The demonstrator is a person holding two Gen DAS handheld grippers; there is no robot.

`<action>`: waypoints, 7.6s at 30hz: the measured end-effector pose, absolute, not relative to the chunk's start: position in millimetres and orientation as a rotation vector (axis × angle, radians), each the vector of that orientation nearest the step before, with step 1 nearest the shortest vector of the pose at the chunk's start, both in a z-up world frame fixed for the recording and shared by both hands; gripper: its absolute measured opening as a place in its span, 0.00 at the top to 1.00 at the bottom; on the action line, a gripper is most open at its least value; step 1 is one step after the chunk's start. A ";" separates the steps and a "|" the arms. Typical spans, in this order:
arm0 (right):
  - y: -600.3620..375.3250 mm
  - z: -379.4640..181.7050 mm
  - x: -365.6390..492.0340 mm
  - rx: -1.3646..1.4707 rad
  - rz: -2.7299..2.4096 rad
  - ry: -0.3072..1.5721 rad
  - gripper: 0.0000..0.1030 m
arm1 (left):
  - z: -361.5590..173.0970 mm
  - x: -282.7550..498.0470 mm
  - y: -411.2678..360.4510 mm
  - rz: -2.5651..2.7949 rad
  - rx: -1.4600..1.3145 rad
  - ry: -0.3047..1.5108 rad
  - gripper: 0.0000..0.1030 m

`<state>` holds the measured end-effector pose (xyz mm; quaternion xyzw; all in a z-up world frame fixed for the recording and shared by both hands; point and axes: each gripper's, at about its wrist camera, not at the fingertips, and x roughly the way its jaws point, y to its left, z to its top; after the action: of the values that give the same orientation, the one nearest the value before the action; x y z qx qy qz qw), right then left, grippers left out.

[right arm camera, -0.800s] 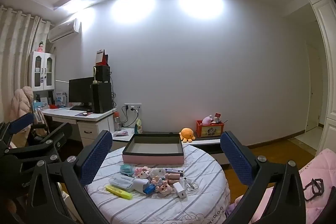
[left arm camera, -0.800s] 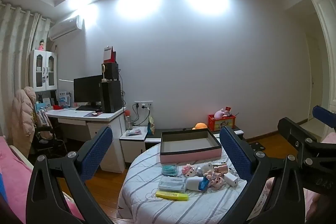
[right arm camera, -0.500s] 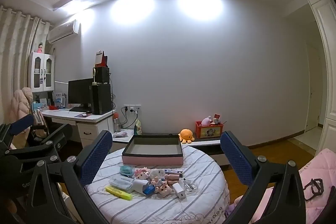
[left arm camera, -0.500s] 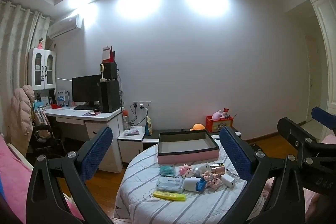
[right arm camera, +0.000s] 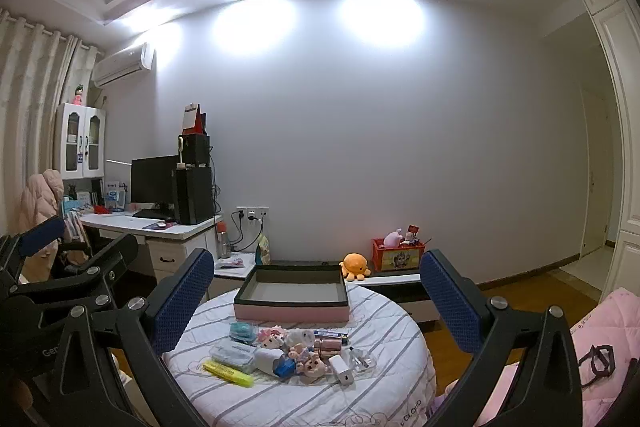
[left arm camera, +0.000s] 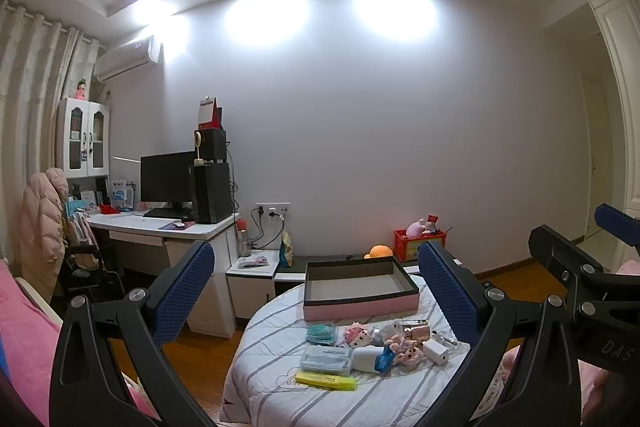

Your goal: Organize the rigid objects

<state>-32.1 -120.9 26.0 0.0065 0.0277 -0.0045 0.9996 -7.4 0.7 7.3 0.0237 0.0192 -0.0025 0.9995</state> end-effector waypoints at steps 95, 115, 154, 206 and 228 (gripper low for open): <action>-117.8 24.7 -38.1 -0.005 0.001 0.036 0.00 | 10.6 -15.7 7.9 -0.008 0.051 0.016 0.00; -150.7 -112.7 91.6 -0.012 -0.022 0.402 0.00 | -156.0 138.1 22.4 -0.066 0.031 0.490 0.00; -188.0 -214.5 229.3 0.040 0.044 0.709 0.38 | -234.3 265.8 17.1 -0.143 0.043 0.747 0.08; -112.7 -151.1 475.9 -0.094 0.227 0.776 0.77 | -180.5 506.8 -11.1 -0.226 0.097 0.809 0.09; -130.5 -141.5 447.4 -0.011 0.242 0.757 0.27 | -143.2 446.2 -0.4 -0.096 0.193 0.645 0.00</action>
<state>447.4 -130.5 -141.5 -0.0054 0.3688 0.1178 0.9220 446.2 -0.4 -143.2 0.0946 0.3162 -0.0468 0.9428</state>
